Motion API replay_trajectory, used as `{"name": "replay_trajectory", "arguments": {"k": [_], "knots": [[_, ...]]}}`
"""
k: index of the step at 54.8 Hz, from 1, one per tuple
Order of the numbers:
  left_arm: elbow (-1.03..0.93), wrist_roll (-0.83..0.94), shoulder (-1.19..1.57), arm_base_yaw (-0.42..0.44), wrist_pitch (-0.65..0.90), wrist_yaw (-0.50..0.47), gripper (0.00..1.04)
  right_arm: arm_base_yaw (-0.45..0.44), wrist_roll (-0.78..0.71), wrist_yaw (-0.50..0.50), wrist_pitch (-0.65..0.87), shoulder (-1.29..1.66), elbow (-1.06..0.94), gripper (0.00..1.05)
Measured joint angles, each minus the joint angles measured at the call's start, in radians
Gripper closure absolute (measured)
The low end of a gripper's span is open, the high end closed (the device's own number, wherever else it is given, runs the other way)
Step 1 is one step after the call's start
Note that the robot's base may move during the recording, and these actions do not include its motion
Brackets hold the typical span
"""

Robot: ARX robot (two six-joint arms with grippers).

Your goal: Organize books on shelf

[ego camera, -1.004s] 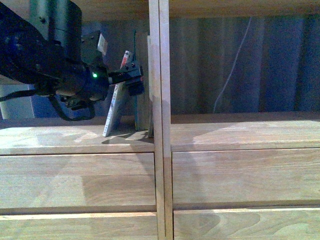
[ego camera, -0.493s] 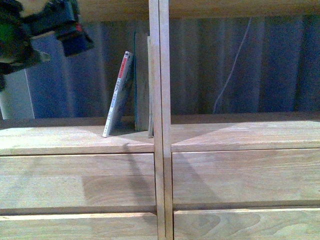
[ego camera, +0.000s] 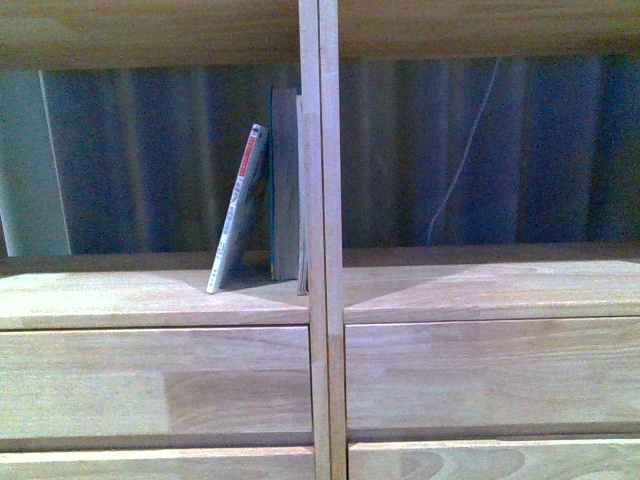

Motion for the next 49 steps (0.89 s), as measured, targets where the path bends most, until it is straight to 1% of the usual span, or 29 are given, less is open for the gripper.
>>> {"name": "replay_trajectory", "arguments": {"k": [2, 3, 4, 5, 7, 8, 10, 11, 12, 13, 15, 16, 17, 19, 23, 25, 26, 28, 29, 31, 35, 36, 37, 49], "knots": [[-0.023, -0.001, -0.028, 0.013, -0.014, 0.007, 0.08, 0.001, -0.003, 0.001, -0.002, 0.0, -0.001, 0.07], [-0.045, 0.012, -0.05, 0.01, -0.005, -0.037, 0.11, 0.001, -0.003, 0.002, -0.003, 0.0, -0.001, 0.07], [-0.072, 0.031, -0.075, 0.0, 0.013, -0.108, 0.14, 0.001, -0.005, 0.002, -0.003, 0.0, -0.001, 0.07], [-0.085, 0.039, -0.088, -0.005, 0.021, -0.14, 0.16, 0.001, -0.005, 0.002, -0.003, 0.0, -0.001, 0.07], [-0.135, 0.071, -0.135, -0.02, 0.043, -0.254, 0.23, 0.001, -0.008, 0.003, -0.003, -0.001, -0.001, 0.07], [-0.145, 0.075, -0.145, -0.023, 0.046, -0.279, 0.24, 0.001, -0.009, 0.002, -0.003, -0.002, -0.001, 0.07], [-0.183, 0.097, -0.18, -0.037, 0.057, -0.361, 0.32, -0.013, -0.074, -0.092, -0.092, -0.019, 0.012, 0.12], [-0.19, 0.101, -0.187, -0.046, 0.059, -0.382, 0.33, -0.016, -0.094, -0.116, -0.12, -0.024, 0.014, 0.14], [-0.204, 0.106, -0.198, -0.061, 0.062, -0.432, 0.37, -0.018, -0.134, -0.156, -0.168, -0.038, 0.016, 0.17], [-0.217, 0.11, -0.207, -0.079, 0.066, -0.462, 0.4, -0.018, -0.174, -0.196, -0.211, -0.051, 0.012, 0.2], [-0.236, 0.117, -0.217, -0.099, 0.069, -0.483, 0.46, -0.017, -0.222, -0.238, -0.251, -0.068, -0.001, 0.25], [-0.248, 0.12, -0.226, -0.107, 0.072, -0.484, 0.49, -0.013, -0.264, -0.246, -0.259, -0.079, -0.014, 0.29], [-0.253, 0.123, -0.229, -0.111, 0.073, -0.484, 0.51, -0.011, -0.278, -0.248, -0.26, -0.084, -0.021, 0.3], [-0.275, 0.129, -0.242, -0.125, 0.076, -0.482, 0.58, -0.002, -0.318, -0.254, -0.259, -0.102, -0.05, 0.37], [-0.305, 0.132, -0.264, -0.127, 0.082, -0.489, 0.69, 0.005, -0.36, -0.243, -0.248, -0.131, -0.095, 0.47], [-0.325, 0.134, -0.283, -0.127, 0.085, -0.494, 0.78, 0.01, -0.381, -0.23, -0.239, -0.154, -0.132, 0.56], [-0.329, 0.134, -0.287, -0.127, 0.086, -0.494, 0.79, 0.012, -0.382, -0.229, -0.238, -0.159, -0.14, 0.58], [-0.347, 0.136, -0.306, -0.127, 0.086, -0.493, 0.88, 0.021, -0.394, -0.224, -0.23, -0.182, -0.173, 0.67], [-0.357, 0.137, -0.316, -0.128, 0.086, -0.493, 0.94, 0.03, -0.398, -0.216, -0.227, -0.195, -0.19, 0.72], [-0.375, 0.138, -0.334, -0.128, 0.086, -0.494, 1.02, 0.07, -0.402, -0.155, -0.225, -0.219, -0.216, 0.8], [-0.398, 0.139, -0.362, -0.128, 0.086, -0.494, 1.02, 0.106, -0.409, -0.146, -0.221, -0.254, -0.254, 0.95], [-0.406, 0.139, -0.371, -0.128, 0.085, -0.494, 1.02, 0.11, -0.412, -0.146, -0.221, -0.267, -0.267, 1.0], [-0.413, 0.139, -0.381, -0.128, 0.084, -0.494, 1.02, 0.11, -0.418, -0.142, -0.22, -0.279, -0.28, 1.02], [-0.46, 0.139, -0.46, -0.128, 0.053, -0.494, 1.02, 0.111, -0.418, -0.138, -0.24, -0.38, -0.357, 1.02]]}}
